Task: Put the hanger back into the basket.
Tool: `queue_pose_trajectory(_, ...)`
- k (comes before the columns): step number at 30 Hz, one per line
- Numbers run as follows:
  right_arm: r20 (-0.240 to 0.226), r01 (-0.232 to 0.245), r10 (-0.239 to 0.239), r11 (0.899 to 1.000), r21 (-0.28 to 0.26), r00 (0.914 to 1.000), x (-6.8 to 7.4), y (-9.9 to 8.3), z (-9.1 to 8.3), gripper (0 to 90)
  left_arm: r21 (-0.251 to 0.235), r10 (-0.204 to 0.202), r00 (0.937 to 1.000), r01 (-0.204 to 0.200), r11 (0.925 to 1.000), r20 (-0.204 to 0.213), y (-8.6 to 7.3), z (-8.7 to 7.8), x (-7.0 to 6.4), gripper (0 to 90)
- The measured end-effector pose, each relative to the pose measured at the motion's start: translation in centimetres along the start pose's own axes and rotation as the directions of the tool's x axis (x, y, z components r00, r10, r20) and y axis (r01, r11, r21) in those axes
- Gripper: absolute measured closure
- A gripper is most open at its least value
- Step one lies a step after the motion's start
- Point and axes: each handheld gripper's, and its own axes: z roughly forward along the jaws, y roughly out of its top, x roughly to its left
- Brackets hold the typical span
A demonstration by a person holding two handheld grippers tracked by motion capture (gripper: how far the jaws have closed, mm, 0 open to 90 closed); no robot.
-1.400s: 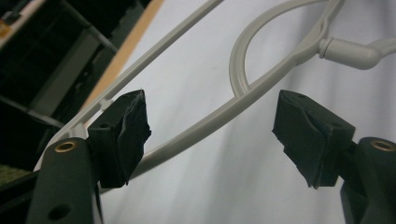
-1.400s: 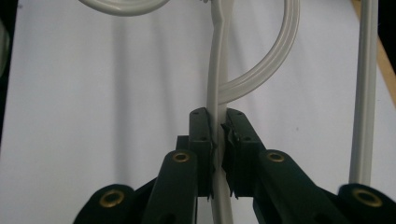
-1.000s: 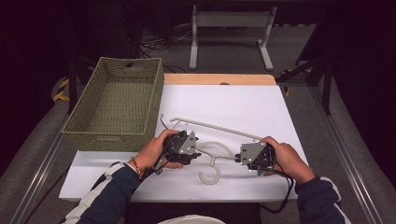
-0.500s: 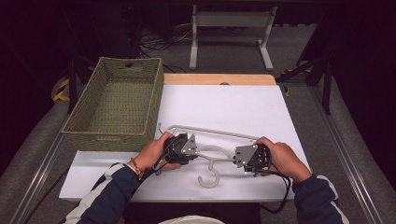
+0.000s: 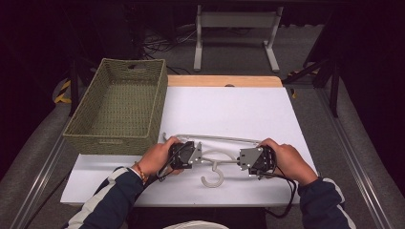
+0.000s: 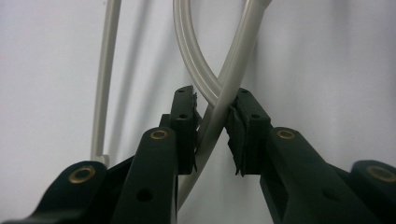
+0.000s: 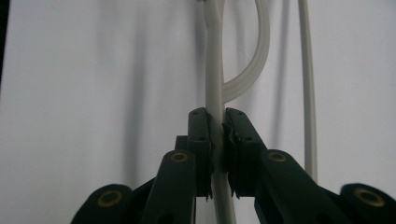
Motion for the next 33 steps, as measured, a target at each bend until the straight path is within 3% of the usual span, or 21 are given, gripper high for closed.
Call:
queue_pose_trajectory(1,0.006,0.01,-0.01,1.0,-0.002,0.9999,-0.1,0.0,0.0,81.0,-0.01,-0.001,0.9998,0.0,0.9999,-0.021,0.0,-0.2,-0.1,74.3)
queue_pose_trajectory(4,0.08,-0.045,0.046,0.999,-0.011,0.9958,-0.5,-0.4,-0.4,76.0,-0.041,-0.011,0.9979,0.009,0.9991,-0.064,0.2,-0.7,-0.2,76.9)
queue_pose_trajectory(6,0.146,-0.1,0.109,0.993,-0.065,0.9833,-1.2,-0.9,-1.0,70.6,-0.045,-0.019,0.9951,0.015,0.9989,-0.097,0.3,-0.9,0.0,77.7)
queue_pose_trajectory(8,0.191,-0.157,0.181,0.978,-0.136,0.9647,-1.5,-1.3,-1.8,59.6,-0.041,-0.031,0.9913,0.026,0.9988,-0.128,0.2,-1.0,0.0,78.1)
queue_pose_trajectory(10,0.246,-0.224,0.277,0.949,-0.221,0.9288,-2.0,-1.9,-3.2,58.2,-0.061,-0.072,0.9852,0.063,0.9962,-0.156,0.0,-1.1,0.4,78.7)
queue_pose_trajectory(11,0.264,-0.234,0.301,0.937,-0.258,0.9163,-2.1,-2.2,-3.7,55.1,-0.066,-0.082,0.9835,0.072,0.9952,-0.161,-0.1,-1.2,0.4,78.8)
queue_pose_trajectory(13,0.3,-0.273,0.367,0.91,-0.312,0.8803,-2.2,-2.7,-4.5,51.4,-0.102,-0.125,0.9727,0.106,0.9891,-0.196,-0.2,-1.4,0.6,79.0)
queue_pose_trajectory(14,0.296,-0.287,0.396,0.892,-0.349,0.8695,-2.2,-3.1,-5.1,50.7,-0.109,-0.135,0.9687,0.114,0.9874,-0.208,-0.3,-1.6,0.7,79.2)
queue_pose_trajectory(15,0.302,-0.289,0.408,0.883,-0.37,0.8614,-2.2,-3.4,-5.4,49.1,-0.128,-0.158,0.9639,0.132,0.9829,-0.215,-0.3,-1.7,0.9,79.3)
queue_pose_trajectory(16,0.325,-0.3,0.435,0.87,-0.391,0.8396,-2.1,-3.7,-5.7,48.0,-0.135,-0.17,0.9603,0.143,0.9805,-0.221,-0.4,-2.0,1.1,79.4)
queue_pose_trajectory(17,0.332,-0.315,0.463,0.855,-0.411,0.8219,-2.0,-4.0,-6.1,47.4,-0.151,-0.188,0.9517,0.155,0.9764,-0.242,-0.4,-2.2,1.3,79.6)
queue_pose_trajectory(20,0.335,-0.343,0.535,0.803,-0.488,0.7753,-1.7,-5.1,-7.3,43.0,-0.177,-0.214,0.9432,0.173,0.9689,-0.254,-0.6,-2.7,1.6,80.1)
queue_pose_trajectory(21,0.325,-0.348,0.547,0.79,-0.504,0.7709,-1.6,-5.4,-7.5,42.7,-0.195,-0.232,0.9357,0.183,0.9635,-0.266,-0.7,-3.0,1.7,80.2)
queue_pose_trajectory(22,0.328,-0.349,0.554,0.785,-0.512,0.7653,-1.4,-5.5,-7.6,41.7,-0.203,-0.239,0.9349,0.189,0.9608,-0.262,-0.8,-3.1,1.8,80.3)
queue_pose_trajectory(23,0.334,-0.354,0.565,0.779,-0.518,0.7541,-1.2,-5.8,-7.6,41.0,-0.208,-0.248,0.9262,0.193,0.959,-0.284,-0.9,-3.3,1.8,80.3)
queue_pose_trajectory(24,0.328,-0.364,0.576,0.771,-0.522,0.7491,-1.0,-6.0,-7.5,40.0,-0.212,-0.252,0.9248,0.195,0.9577,-0.285,-0.9,-3.4,1.9,80.3)
queue_pose_trajectory(25,0.328,-0.365,0.578,0.77,-0.523,0.7475,-0.9,-6.1,-7.5,38.9,-0.222,-0.265,0.9237,0.207,0.9528,-0.277,-1.0,-3.6,2.0,80.4)
queue_pose_trajectory(26,0.337,-0.371,0.586,0.767,-0.524,0.7366,-0.6,-6.3,-7.4,38.7,-0.226,-0.267,0.9174,0.204,0.9524,-0.295,-1.0,-3.7,1.9,80.4)
queue_pose_trajectory(29,0.291,-0.399,0.612,0.738,-0.544,0.7353,-0.1,-6.8,-6.8,37.3,-0.249,-0.291,0.9091,0.22,0.9433,-0.298,-1.1,-4.2,2.0,80.4)
queue_pose_trajectory(31,0.29,-0.412,0.612,0.744,-0.527,0.7357,0.2,-6.9,-6.2,35.8,-0.266,-0.301,0.9051,0.224,0.9376,-0.3,-1.1,-4.7,2.1,80.4)
queue_pose_trajectory(33,0.265,-0.433,0.614,0.744,-0.508,0.7433,0.6,-7.1,-5.4,35.3,-0.28,-0.304,0.8995,0.218,0.9348,-0.314,-1.0,-5.2,2.2,80.4)
